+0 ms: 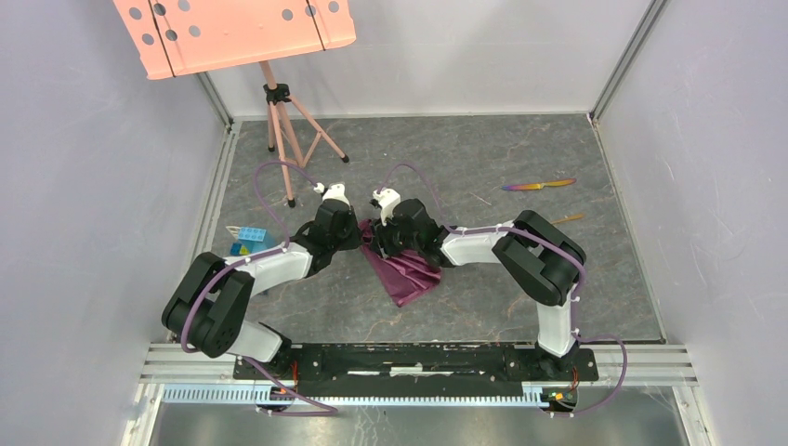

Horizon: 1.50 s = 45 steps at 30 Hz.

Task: Fold the napkin into a case and place the utensils inside
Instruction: Stuff the top corner of the smaller-rectangle-folded napkin into the folded napkin.

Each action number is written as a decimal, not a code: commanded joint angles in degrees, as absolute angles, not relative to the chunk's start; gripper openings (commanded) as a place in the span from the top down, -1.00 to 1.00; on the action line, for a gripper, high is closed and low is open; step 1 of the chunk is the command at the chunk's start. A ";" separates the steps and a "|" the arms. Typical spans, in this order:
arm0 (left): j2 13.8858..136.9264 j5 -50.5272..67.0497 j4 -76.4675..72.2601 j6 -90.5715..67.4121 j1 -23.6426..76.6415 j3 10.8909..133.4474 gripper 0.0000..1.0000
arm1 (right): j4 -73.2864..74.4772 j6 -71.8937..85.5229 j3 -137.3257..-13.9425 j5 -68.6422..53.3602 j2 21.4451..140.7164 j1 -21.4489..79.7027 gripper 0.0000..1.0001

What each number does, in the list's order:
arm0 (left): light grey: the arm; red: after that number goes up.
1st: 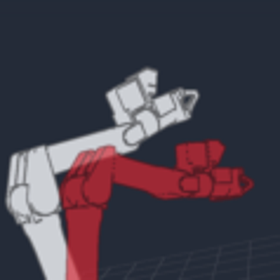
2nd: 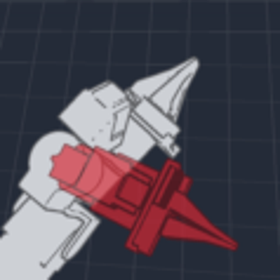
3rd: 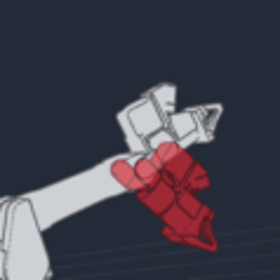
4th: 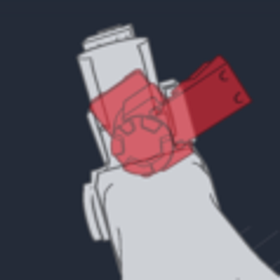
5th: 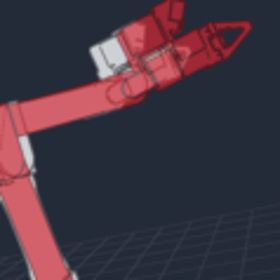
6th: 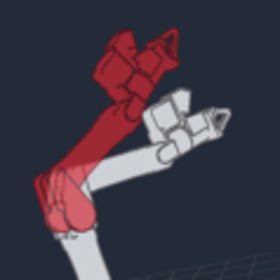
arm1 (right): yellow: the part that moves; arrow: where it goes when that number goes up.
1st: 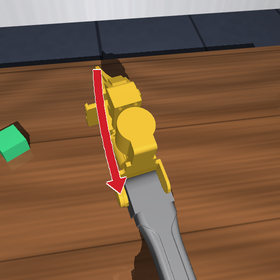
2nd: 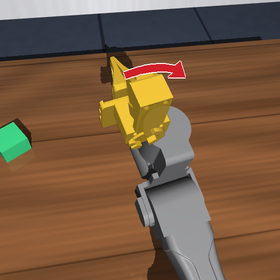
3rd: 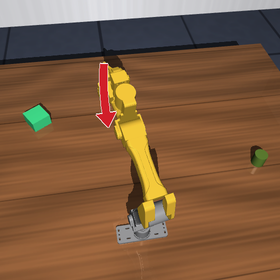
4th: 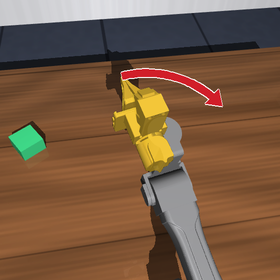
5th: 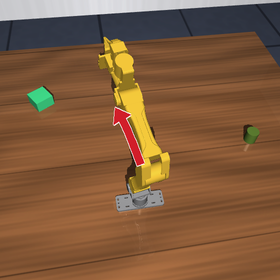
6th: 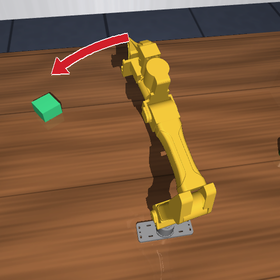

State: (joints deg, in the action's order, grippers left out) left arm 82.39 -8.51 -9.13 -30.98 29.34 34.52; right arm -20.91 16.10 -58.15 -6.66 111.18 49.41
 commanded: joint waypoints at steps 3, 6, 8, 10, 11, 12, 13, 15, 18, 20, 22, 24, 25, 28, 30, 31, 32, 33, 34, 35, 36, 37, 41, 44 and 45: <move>81.12 -7.75 -11.25 -31.59 29.19 34.61 0.95 | -22.98 15.79 -62.01 -6.52 111.99 49.32 0.18; 81.24 -7.51 -11.25 -31.24 29.24 34.74 0.95 | -22.95 16.62 -63.49 -6.91 113.59 49.33 0.36; 81.06 -7.37 -11.25 -31.16 29.23 34.84 0.95 | -23.01 16.96 -64.22 -7.18 114.53 49.30 0.38; 80.86 -7.29 -11.25 -31.15 29.23 34.85 0.95 | -22.55 17.43 -65.12 -7.26 115.67 49.33 0.38; 80.82 -6.99 -11.49 -31.07 29.18 34.84 0.95 | -22.54 17.79 -65.21 -7.18 116.11 49.32 0.42; 80.85 -6.80 -11.60 -30.92 29.17 34.97 0.95 | -23.01 18.35 -65.17 -7.13 116.34 49.32 0.50; 80.77 -6.54 -11.60 -30.92 29.19 35.10 0.95 | -23.13 18.95 -65.12 -6.77 116.58 49.30 0.60; 80.07 -6.27 -12.47 -31.01 29.18 34.71 0.95 | -22.37 20.54 -65.04 -5.17 117.05 49.28 0.73; 77.87 -5.89 -14.92 -31.33 29.21 33.40 0.95 | -22.12 23.38 -63.20 -2.68 117.18 49.31 0.84; 77.46 -5.88 -14.37 -31.42 29.20 33.86 0.95 | -21.92 25.80 -62.11 -0.68 117.13 49.36 0.89; 77.60 -5.80 -13.01 -32.20 29.23 34.61 0.95 | -21.33 27.56 -62.02 1.32 117.22 49.47 0.90; 77.61 -5.78 -12.66 -33.56 29.22 34.40 0.95 | -19.36 27.94 -63.23 3.97 117.24 49.68 0.91; 77.61 -5.66 -12.45 -34.04 29.23 34.27 0.95 | -19.02 28.06 -63.77 4.80 117.08 49.73 0.91; 79.23 -5.37 -10.61 -35.05 29.12 35.20 0.95 | -22.63 29.03 -63.76 0.78 116.53 49.38 0.92; 81.03 -4.92 -8.72 -35.14 29.14 36.08 0.95 | -25.53 30.20 -64.53 -4.42 115.66 49.25 0.92; 81.31 -4.66 -9.42 -35.40 29.09 35.68 0.96 | -26.31 30.64 -64.96 -6.08 115.25 49.26 0.92; 81.32 -4.46 -10.41 -35.86 29.15 35.06 0.95 | -27.26 31.44 -65.75 -7.34 115.34 49.29 0.93; 81.31 -4.32 -11.06 -35.96 29.11 34.61 0.95 | -27.56 31.77 -66.86 -8.59 115.80 49.28 0.93; 81.45 -4.08 -11.16 -35.98 29.16 34.68 0.95 | -27.96 31.80 -67.63 -9.34 116.28 49.30 0.93; 81.80 -3.96 -10.89 -35.95 29.17 34.94 0.95 | -28.61 31.67 -67.85 -9.46 116.66 49.29 0.93; 82.12 -3.88 -10.21 -35.77 29.15 35.36 0.95 | -29.80 31.90 -67.65 -9.18 116.72 49.32 0.92; 82.17 -3.88 -9.94 -35.66 29.16 35.52 0.95 | -31.29 32.47 -67.23 -9.01 117.18 49.24 0.92; 81.94 -5.21 -9.39 -36.18 29.10 35.53 0.95 | -32.63 35.86 -67.37 -8.58 121.59 49.13 0.85; 81.89 -6.41 -7.74 -35.57 28.86 35.67 0.95 | -36.48 38.74 -64.79 -10.62 122.70 49.04 0.71; 81.78 -6.48 -7.65 -35.50 28.63 35.50 0.95 | -36.16 38.62 -64.79 -11.76 122.67 49.04 0.64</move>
